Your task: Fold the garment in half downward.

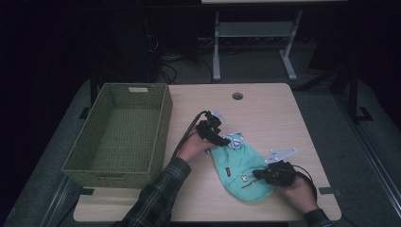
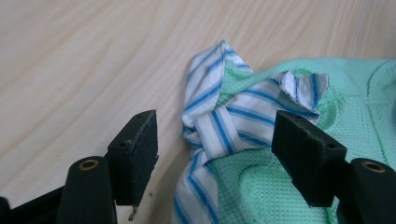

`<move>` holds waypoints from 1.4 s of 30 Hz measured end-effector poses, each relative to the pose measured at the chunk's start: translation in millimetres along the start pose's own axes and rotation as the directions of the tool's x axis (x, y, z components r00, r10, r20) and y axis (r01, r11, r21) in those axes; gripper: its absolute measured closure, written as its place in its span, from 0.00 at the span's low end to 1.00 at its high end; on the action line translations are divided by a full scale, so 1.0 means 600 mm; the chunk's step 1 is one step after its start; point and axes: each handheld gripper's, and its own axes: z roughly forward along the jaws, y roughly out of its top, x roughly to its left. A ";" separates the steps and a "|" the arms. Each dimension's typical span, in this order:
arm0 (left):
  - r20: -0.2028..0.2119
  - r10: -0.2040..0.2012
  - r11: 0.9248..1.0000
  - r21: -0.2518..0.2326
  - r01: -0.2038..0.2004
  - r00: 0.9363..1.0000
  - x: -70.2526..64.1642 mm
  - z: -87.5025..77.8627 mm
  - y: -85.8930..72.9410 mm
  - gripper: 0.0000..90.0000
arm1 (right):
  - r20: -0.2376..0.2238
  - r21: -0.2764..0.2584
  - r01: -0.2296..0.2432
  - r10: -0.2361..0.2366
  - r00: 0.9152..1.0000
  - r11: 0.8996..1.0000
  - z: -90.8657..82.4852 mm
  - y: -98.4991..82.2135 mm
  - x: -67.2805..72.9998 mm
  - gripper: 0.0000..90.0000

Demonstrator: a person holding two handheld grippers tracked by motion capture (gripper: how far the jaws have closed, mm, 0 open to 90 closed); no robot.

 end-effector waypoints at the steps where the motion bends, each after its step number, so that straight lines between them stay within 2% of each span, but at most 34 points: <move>1: 0.001 0.001 1.000 0.016 -0.001 1.000 -0.001 0.005 -0.002 0.32 | -0.001 -0.001 -0.001 0.001 1.000 1.000 0.000 0.000 0.000 0.99; 7: -0.002 -0.006 1.000 0.031 0.006 1.000 -0.005 0.015 -0.010 0.31 | -0.001 0.001 0.001 -0.001 1.000 1.000 0.000 0.000 -0.001 0.99; 9: 0.003 0.004 0.999 0.042 -0.005 1.000 -0.005 0.018 -0.014 0.34 | 0.001 0.005 0.004 -0.004 1.000 1.000 0.000 0.000 -0.001 0.99; 11: 0.003 0.011 0.999 0.032 -0.011 1.000 -0.007 0.017 -0.016 0.40 | 0.003 0.005 0.006 -0.006 1.000 1.000 0.000 0.000 -0.001 0.99; 13: -0.002 0.028 0.999 0.041 -0.028 1.000 -0.008 0.015 -0.017 0.45 | 0.002 0.006 0.006 -0.006 1.000 1.000 0.000 0.000 -0.001 0.99; 16: -0.005 0.024 0.999 0.043 -0.024 1.000 -0.011 0.014 -0.017 0.51 | 0.002 0.005 0.006 -0.006 1.000 1.000 0.000 0.000 -0.001 0.99; 22: 0.011 0.016 0.999 0.043 -0.016 1.000 -0.011 0.013 -0.017 0.76 | 0.003 0.006 0.005 -0.005 1.000 1.000 0.001 0.000 -0.001 0.99; 26: 0.009 0.030 0.999 0.045 -0.031 1.000 -0.015 0.011 -0.016 0.86 | 0.004 0.008 -0.004 0.004 1.000 1.000 0.000 0.001 0.001 0.99; 33: -0.002 0.042 0.998 0.038 -0.042 0.999 -0.016 -0.002 -0.014 0.87 | 0.001 -0.043 -0.009 0.009 1.000 0.999 -0.006 0.021 -0.004 1.00; 34: -0.004 0.051 0.998 0.039 -0.051 0.999 -0.015 -0.005 -0.014 0.88 | 0.004 -0.046 -0.005 0.006 1.000 0.999 -0.004 0.025 -0.006 1.00; 37: -0.005 0.045 0.999 0.019 -0.045 0.999 -0.019 -0.011 -0.012 0.88 | 0.008 -0.057 -0.008 0.009 1.000 0.998 0.000 0.036 -0.011 1.00; 41: -0.014 0.070 0.997 0.012 -0.070 0.997 -0.023 -0.024 -0.006 0.89 | 0.010 -0.077 -0.008 0.009 1.000 0.997 0.010 0.053 -0.017 1.00; 42: -0.015 0.061 0.998 0.000 -0.061 0.998 -0.026 -0.026 -0.004 0.89 | 0.008 -0.079 -0.007 0.008 1.000 0.997 0.013 0.056 -0.018 1.00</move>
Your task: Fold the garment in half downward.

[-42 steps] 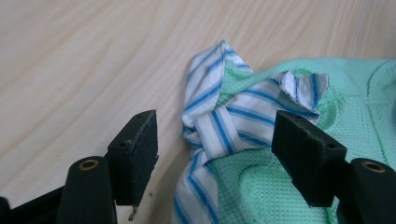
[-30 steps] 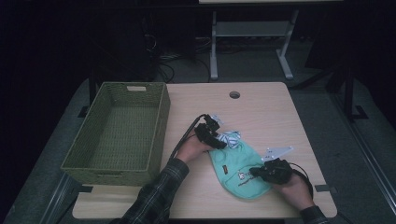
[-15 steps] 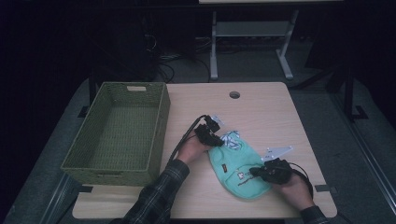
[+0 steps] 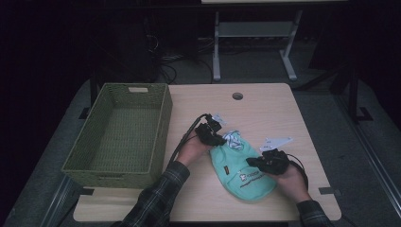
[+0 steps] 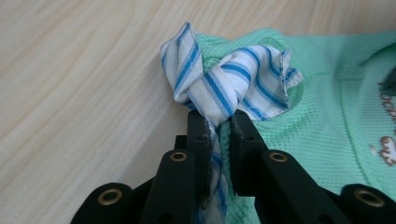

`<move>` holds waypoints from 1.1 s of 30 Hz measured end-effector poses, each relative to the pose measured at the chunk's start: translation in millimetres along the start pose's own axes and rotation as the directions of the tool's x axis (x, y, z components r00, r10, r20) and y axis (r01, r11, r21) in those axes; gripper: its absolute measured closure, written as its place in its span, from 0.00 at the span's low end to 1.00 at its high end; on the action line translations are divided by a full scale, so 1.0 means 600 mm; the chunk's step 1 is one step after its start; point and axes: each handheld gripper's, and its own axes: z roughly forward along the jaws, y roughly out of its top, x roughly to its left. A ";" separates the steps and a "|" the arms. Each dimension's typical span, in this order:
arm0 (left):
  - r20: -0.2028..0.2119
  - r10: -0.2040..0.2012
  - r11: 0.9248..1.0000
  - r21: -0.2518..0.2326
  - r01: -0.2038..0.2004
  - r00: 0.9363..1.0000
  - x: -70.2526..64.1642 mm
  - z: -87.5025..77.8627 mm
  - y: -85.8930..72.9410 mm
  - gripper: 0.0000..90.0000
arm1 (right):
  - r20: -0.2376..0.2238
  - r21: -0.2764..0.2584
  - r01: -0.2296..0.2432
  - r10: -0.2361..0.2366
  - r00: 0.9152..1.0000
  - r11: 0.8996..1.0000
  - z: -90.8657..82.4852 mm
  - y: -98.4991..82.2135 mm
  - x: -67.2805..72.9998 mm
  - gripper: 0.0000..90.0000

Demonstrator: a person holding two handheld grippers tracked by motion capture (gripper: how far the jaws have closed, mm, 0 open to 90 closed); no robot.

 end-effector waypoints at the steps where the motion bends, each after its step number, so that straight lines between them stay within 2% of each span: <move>1: 0.003 0.004 1.000 -0.001 -0.004 1.000 -0.002 -0.004 0.002 0.89 | -0.007 0.003 -0.002 0.002 1.000 1.000 0.012 0.009 -0.003 1.00; 4: 0.000 0.023 1.000 -0.004 -0.023 1.000 -0.004 -0.015 0.006 0.89 | -0.009 0.012 0.001 -0.001 1.000 1.000 0.023 0.014 -0.004 1.00; 10: -0.014 0.026 0.999 -0.043 -0.026 1.000 -0.013 -0.039 0.018 0.90 | -0.004 0.041 -0.001 0.001 1.000 0.999 0.053 0.022 -0.013 1.00; 13: -0.019 0.046 0.998 -0.050 -0.047 0.999 -0.019 -0.049 0.024 0.90 | 0.001 0.046 -0.007 0.007 1.000 0.999 0.065 0.026 -0.017 1.00; 14: -0.015 0.039 0.998 -0.056 -0.040 0.999 -0.021 -0.050 0.025 0.90 | 0.004 0.046 -0.007 0.006 1.000 0.999 0.068 0.028 -0.018 1.00; 20: -0.024 0.046 0.995 -0.090 -0.048 0.999 -0.026 -0.068 0.034 0.90 | 0.029 0.016 -0.009 0.009 1.000 1.000 0.090 0.043 -0.024 1.00; 24: -0.049 0.055 0.995 -0.079 -0.059 0.997 -0.026 -0.076 0.036 0.90 | 0.036 0.001 0.000 0.000 0.999 1.000 0.103 0.053 -0.024 1.00; 27: -0.058 0.048 0.995 -0.081 -0.052 0.997 -0.023 -0.081 0.035 0.90 | 0.032 -0.012 0.009 -0.009 0.999 1.000 0.095 0.056 -0.021 1.00; 30: -0.063 0.047 0.995 -0.086 -0.053 0.997 -0.019 -0.085 0.033 0.90 | 0.022 -0.021 0.016 -0.015 1.000 1.000 0.068 0.054 -0.014 1.00; 32: -0.067 0.037 0.995 -0.089 -0.043 0.997 -0.017 -0.087 0.032 0.90 | 0.022 -0.013 0.022 -0.022 1.000 1.000 0.044 0.040 -0.008 1.00; 33: -0.069 0.037 0.995 -0.088 -0.043 0.997 -0.016 -0.088 0.031 0.90 | 0.022 -0.013 0.022 -0.022 1.000 1.000 0.044 0.040 -0.008 1.00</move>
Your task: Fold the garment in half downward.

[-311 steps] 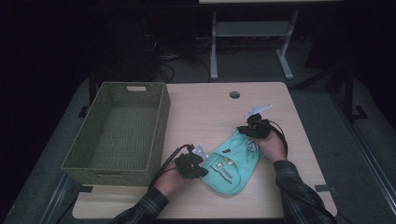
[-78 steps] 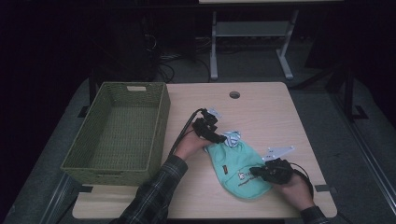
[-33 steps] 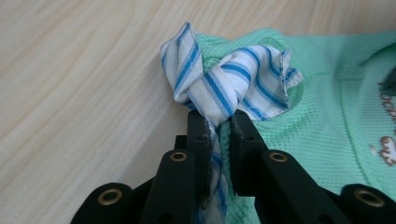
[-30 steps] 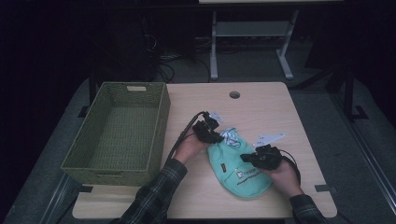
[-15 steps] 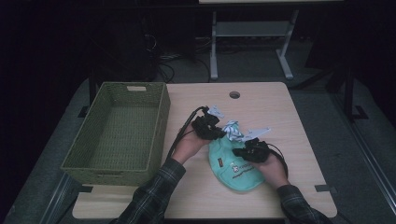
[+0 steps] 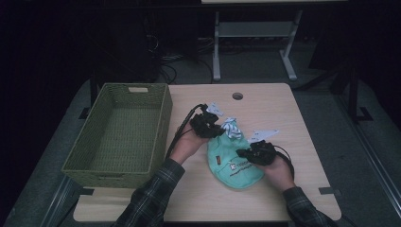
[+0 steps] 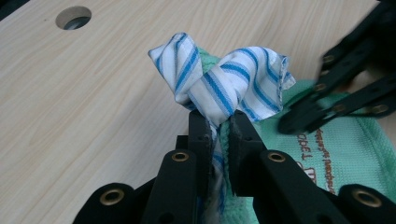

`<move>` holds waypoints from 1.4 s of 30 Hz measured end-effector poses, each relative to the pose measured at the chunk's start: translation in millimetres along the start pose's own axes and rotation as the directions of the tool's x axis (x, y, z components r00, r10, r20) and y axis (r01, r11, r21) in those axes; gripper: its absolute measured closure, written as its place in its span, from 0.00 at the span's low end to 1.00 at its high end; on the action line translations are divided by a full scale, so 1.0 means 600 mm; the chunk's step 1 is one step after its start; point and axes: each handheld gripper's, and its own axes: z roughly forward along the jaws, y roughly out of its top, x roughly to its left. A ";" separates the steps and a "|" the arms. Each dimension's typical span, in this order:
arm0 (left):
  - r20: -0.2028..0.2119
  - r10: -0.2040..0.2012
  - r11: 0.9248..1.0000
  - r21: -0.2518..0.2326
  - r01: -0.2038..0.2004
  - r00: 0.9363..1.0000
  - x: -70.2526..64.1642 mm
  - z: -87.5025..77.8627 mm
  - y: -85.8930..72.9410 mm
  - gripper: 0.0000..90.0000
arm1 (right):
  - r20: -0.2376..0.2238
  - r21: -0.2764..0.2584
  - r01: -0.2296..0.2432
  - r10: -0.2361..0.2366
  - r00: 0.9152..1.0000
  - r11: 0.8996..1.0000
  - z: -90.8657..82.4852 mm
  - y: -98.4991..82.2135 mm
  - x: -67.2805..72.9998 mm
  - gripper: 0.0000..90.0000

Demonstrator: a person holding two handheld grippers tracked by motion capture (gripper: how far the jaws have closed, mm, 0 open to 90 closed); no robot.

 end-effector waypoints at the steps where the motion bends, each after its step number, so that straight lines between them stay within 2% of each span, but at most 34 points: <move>1: -0.004 0.001 1.000 0.001 -0.001 1.000 0.001 -0.001 -0.001 0.90 | 0.000 0.002 0.001 -0.001 1.000 1.000 -0.005 -0.005 0.001 1.00; 5: -0.028 0.000 1.000 0.000 0.000 1.000 0.004 -0.004 -0.003 0.90 | -0.009 0.019 -0.010 0.011 1.000 1.000 -0.032 -0.034 0.008 1.00; 9: -0.036 -0.005 1.000 -0.003 0.005 0.999 0.003 -0.006 -0.006 0.90 | -0.011 0.047 -0.018 0.019 1.000 0.999 -0.046 -0.060 0.017 1.00; 13: -0.044 0.026 1.000 0.005 -0.026 0.999 -0.007 -0.007 -0.006 0.90 | -0.009 0.082 -0.021 0.022 1.000 0.996 -0.044 -0.075 0.019 1.00; 23: -0.040 0.088 0.996 0.015 -0.088 0.995 -0.040 -0.005 0.002 0.90 | -0.001 0.080 -0.026 0.026 1.000 0.996 -0.035 -0.068 0.012 1.00; 26: -0.028 0.112 0.994 0.023 -0.111 0.993 -0.055 0.002 0.005 0.89 | 0.002 0.077 -0.023 0.023 1.000 0.997 -0.034 -0.067 0.012 1.00; 34: -0.002 0.135 0.990 0.040 -0.134 0.991 -0.089 0.025 0.005 0.88 | 0.005 0.077 -0.019 0.019 1.000 0.997 -0.035 -0.068 0.013 1.00; 37: 0.002 0.155 0.987 0.053 -0.155 0.988 -0.096 0.032 0.005 0.88 | 0.007 0.080 -0.016 0.015 1.000 0.997 -0.039 -0.069 0.013 1.00; 42: 0.030 0.157 0.986 0.058 -0.158 0.987 -0.105 0.041 0.001 0.83 | 0.010 0.052 -0.030 0.029 1.000 0.998 -0.061 -0.074 0.015 0.99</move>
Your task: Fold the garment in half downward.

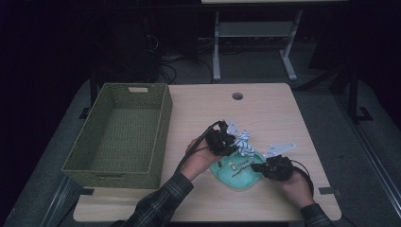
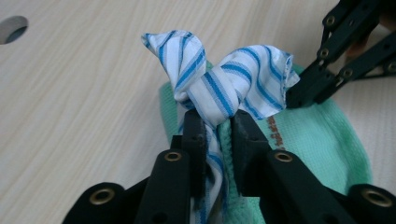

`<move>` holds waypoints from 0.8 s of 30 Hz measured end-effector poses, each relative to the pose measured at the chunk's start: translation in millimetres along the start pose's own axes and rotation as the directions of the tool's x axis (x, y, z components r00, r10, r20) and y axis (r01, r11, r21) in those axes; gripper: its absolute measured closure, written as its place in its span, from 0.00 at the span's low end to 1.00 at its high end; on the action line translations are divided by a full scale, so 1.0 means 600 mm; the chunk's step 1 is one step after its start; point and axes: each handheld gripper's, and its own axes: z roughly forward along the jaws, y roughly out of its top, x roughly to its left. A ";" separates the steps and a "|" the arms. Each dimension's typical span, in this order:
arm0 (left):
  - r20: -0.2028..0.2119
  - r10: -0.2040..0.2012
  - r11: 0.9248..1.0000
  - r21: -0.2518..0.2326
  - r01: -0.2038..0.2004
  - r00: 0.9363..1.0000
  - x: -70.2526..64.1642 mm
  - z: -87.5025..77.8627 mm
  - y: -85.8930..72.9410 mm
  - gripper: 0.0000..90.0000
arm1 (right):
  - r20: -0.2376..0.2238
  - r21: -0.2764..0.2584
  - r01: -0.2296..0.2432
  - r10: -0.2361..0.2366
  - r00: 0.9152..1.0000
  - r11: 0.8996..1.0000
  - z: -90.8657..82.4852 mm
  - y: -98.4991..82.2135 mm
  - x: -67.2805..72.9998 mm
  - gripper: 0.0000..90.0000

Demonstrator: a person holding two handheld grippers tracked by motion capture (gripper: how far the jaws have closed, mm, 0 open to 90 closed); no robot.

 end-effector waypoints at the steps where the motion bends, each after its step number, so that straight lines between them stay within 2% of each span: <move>1: 0.009 -0.004 1.000 0.000 0.004 1.000 -0.002 0.001 -0.001 0.81 | 0.002 -0.006 -0.006 0.006 1.000 1.000 -0.005 -0.002 0.000 0.99; 5: 0.047 -0.008 1.000 -0.002 0.008 0.999 -0.009 0.005 -0.002 0.74 | 0.009 -0.012 -0.023 0.023 1.000 1.000 -0.017 -0.010 -0.003 0.99; 9: 0.085 -0.019 0.999 -0.035 0.022 0.996 -0.009 0.000 0.000 0.65 | 0.016 -0.004 -0.023 0.023 1.000 1.000 -0.021 -0.017 -0.006 0.99; 11: 0.089 -0.022 0.998 -0.050 0.027 0.996 -0.011 -0.005 0.002 0.61 | 0.018 -0.005 -0.024 0.024 1.000 1.000 -0.023 -0.020 -0.008 0.99; 15: 0.088 -0.028 0.997 -0.076 0.035 0.996 -0.005 -0.018 0.002 0.60 | 0.017 0.004 -0.030 0.030 0.999 1.000 -0.024 -0.025 -0.007 0.99; 19: 0.078 -0.059 0.994 -0.086 0.065 0.995 0.010 -0.021 -0.005 0.62 | 0.010 0.022 -0.027 0.027 1.000 0.999 -0.020 -0.027 -0.005 0.99; 24: 0.101 -0.104 0.990 -0.084 0.112 0.989 0.024 -0.001 -0.013 0.64 | 0.005 0.034 -0.019 0.019 1.000 0.999 -0.014 -0.027 -0.004 0.99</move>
